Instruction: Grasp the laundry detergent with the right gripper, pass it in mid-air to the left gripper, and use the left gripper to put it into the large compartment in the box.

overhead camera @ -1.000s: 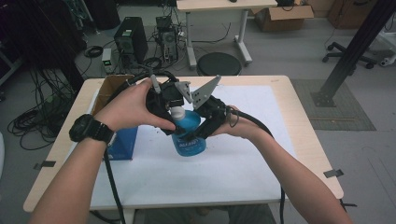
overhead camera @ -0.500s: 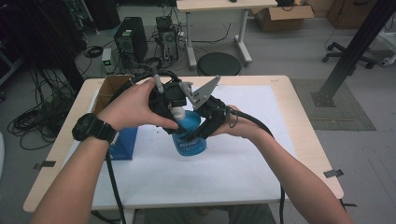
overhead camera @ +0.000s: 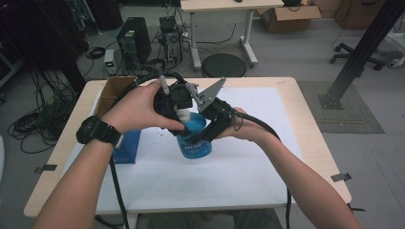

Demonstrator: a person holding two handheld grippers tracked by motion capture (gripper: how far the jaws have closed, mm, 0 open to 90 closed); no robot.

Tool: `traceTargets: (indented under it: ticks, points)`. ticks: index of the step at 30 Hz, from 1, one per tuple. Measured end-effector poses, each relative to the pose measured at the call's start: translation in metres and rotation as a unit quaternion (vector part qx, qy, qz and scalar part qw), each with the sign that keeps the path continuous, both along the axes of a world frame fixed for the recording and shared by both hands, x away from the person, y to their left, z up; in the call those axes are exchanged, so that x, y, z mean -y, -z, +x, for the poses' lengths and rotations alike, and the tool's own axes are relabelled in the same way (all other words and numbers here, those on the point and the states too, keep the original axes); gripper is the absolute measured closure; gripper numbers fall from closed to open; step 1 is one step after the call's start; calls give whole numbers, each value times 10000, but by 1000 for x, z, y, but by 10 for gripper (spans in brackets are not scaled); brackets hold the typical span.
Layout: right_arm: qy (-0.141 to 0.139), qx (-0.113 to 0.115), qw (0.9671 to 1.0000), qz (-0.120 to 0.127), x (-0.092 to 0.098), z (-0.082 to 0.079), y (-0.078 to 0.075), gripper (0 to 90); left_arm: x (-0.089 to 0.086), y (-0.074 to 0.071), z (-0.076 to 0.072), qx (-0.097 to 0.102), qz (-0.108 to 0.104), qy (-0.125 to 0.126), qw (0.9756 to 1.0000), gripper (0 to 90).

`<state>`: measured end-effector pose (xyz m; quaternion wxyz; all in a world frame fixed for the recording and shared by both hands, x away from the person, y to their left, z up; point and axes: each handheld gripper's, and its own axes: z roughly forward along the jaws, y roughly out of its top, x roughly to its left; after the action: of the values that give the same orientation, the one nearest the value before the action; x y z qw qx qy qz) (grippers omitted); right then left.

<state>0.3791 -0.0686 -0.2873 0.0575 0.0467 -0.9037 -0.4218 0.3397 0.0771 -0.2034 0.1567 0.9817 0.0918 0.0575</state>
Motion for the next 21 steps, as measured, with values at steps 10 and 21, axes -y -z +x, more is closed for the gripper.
traceTargets:
  ticks: [10, 21]
  points:
    - [160, -103, 9998, 64, 3, 3, -2, 213, 3, -8, 3, -178, 151, -252, 9994, 382]
    - [720, 60, 9943, -783, 40, 14, 6, 134, -19, -34, 16, -234, 475, -1570, 9862, 383]
